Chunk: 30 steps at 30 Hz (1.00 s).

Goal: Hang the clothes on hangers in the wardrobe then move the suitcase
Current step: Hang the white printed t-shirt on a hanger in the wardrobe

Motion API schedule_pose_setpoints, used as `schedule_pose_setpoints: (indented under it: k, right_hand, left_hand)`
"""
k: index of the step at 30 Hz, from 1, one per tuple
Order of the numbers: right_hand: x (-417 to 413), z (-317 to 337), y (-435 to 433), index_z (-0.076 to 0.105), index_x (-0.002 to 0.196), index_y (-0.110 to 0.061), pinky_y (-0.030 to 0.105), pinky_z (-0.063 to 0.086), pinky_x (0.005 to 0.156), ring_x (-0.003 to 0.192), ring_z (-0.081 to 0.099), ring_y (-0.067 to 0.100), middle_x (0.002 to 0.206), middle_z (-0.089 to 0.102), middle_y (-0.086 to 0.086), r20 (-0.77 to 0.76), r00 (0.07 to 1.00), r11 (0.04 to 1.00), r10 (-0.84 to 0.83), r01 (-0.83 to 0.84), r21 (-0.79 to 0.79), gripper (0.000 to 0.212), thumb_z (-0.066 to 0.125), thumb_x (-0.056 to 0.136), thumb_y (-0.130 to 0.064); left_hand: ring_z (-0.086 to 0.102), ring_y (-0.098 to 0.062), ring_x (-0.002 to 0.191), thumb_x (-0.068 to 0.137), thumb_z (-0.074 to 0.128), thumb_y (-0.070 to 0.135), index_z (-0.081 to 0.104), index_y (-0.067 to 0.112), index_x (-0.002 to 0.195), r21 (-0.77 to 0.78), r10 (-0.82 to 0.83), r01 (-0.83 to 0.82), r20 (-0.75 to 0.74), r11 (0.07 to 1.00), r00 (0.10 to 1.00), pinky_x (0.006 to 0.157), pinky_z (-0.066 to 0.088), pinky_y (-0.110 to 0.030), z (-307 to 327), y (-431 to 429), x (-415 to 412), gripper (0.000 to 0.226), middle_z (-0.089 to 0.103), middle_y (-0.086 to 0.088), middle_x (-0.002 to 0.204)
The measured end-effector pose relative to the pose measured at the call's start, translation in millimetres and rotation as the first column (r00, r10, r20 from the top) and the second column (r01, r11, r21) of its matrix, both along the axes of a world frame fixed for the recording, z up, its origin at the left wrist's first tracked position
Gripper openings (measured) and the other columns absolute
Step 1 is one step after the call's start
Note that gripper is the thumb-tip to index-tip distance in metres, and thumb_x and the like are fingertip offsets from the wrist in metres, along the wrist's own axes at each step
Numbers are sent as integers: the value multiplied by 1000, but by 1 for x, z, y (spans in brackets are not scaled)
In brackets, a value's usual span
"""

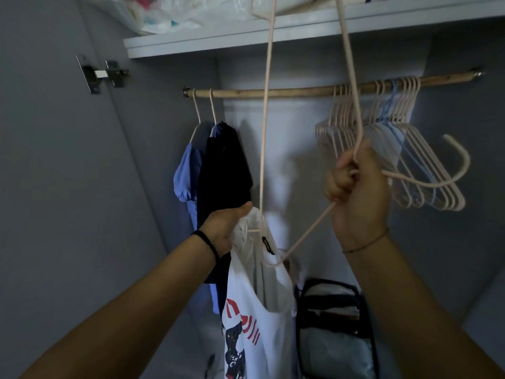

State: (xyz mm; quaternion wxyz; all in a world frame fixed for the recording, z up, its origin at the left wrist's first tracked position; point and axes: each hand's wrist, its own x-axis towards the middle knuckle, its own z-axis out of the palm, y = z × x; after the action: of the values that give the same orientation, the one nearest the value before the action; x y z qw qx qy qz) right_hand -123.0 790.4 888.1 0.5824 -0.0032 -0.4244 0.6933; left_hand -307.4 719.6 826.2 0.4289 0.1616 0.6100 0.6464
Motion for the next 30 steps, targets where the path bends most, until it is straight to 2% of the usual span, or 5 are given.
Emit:
schedule_pose_setpoints:
  k: [6,11,16,25,30]
  right_hand:
    - [-23,-54,2,38,49,-14,18,10,42,36,17,6,41,24,-7,279,957,997,80,-76,-25,54,42,92,-46]
    - [-12,-103,13,47,49,-14,18,19,41,39,25,7,42,32,-1,681,732,983,18,-138,122,49,49,86,-46]
    - [9,-96,28,52,44,-19,19,23,43,39,29,9,42,35,2,784,615,964,-85,-147,220,52,44,94,-32]
    - [31,-92,42,53,45,-15,18,26,39,37,28,11,41,33,3,887,457,943,-65,-262,204,47,48,83,-43]
    - [39,-89,47,46,40,-19,17,34,44,40,37,12,42,40,3,882,387,921,-268,-166,352,66,51,68,-79]
  left_hand:
    - [66,-23,72,89,62,22,65,6,96,76,-49,45,46,996,998,62,58,-34,16,-13,-16,18,68,-10,81]
    - [66,-19,59,95,53,22,71,14,70,115,21,-26,48,993,999,55,57,-30,27,-28,-47,32,69,-5,61]
    - [62,-14,56,97,47,15,66,17,83,138,103,-112,69,984,992,53,53,-27,20,-37,-55,24,66,0,50]
    - [62,-22,62,85,67,12,65,4,77,148,160,-132,-200,980,966,61,53,-30,5,-41,-59,11,66,-9,68]
    - [64,-17,59,87,65,12,65,7,79,143,181,-151,-224,978,958,58,55,-27,5,-40,-53,9,67,-8,71]
